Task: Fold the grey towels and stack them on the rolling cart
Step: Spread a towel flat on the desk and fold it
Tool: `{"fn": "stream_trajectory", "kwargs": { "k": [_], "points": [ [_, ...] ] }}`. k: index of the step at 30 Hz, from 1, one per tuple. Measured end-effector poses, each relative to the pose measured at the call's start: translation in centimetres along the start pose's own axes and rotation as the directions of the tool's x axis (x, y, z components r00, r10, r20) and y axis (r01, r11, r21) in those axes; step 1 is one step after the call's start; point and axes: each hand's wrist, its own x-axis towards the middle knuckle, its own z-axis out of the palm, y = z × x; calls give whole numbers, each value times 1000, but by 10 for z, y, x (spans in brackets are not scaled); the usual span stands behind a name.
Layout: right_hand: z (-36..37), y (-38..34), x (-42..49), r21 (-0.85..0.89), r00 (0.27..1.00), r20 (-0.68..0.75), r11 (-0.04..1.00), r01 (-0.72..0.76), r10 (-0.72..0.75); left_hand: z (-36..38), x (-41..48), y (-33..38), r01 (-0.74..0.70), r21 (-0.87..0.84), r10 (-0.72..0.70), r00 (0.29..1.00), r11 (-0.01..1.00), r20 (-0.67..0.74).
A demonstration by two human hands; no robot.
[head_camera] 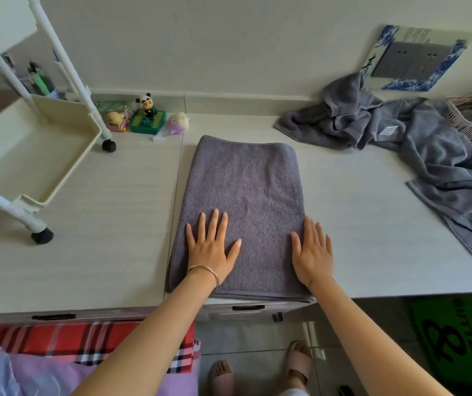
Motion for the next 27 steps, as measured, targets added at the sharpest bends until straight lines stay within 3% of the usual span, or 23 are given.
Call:
{"fn": "stream_trajectory", "kwargs": {
  "k": [2,5,11,17,22,27],
  "points": [
    [-9,1,4,-4,1000,-11,1000,-1,1,-8,9,2,29,-37,-29,1000,999,-8],
    [-19,-20,21,34,986,-82,988,149,-146,-18,43,6,-11,-40,10,999,999,-37],
    [-8,-65,85,-28,934,-20,934,355,-356,-12,101,12,-65,53,65,998,996,9],
    [-2,-64,142,-89,930,4,926,367,-368,-17,152,9,232,0,-232,970,973,-68],
    [-9,-68,188,-94,904,-15,900,425,-428,-25,197,8,-7,79,15,994,997,-104],
    [-7,-65,238,-92,892,-8,889,449,-452,-19,232,6,72,21,-71,996,997,-53]
  ]
}}
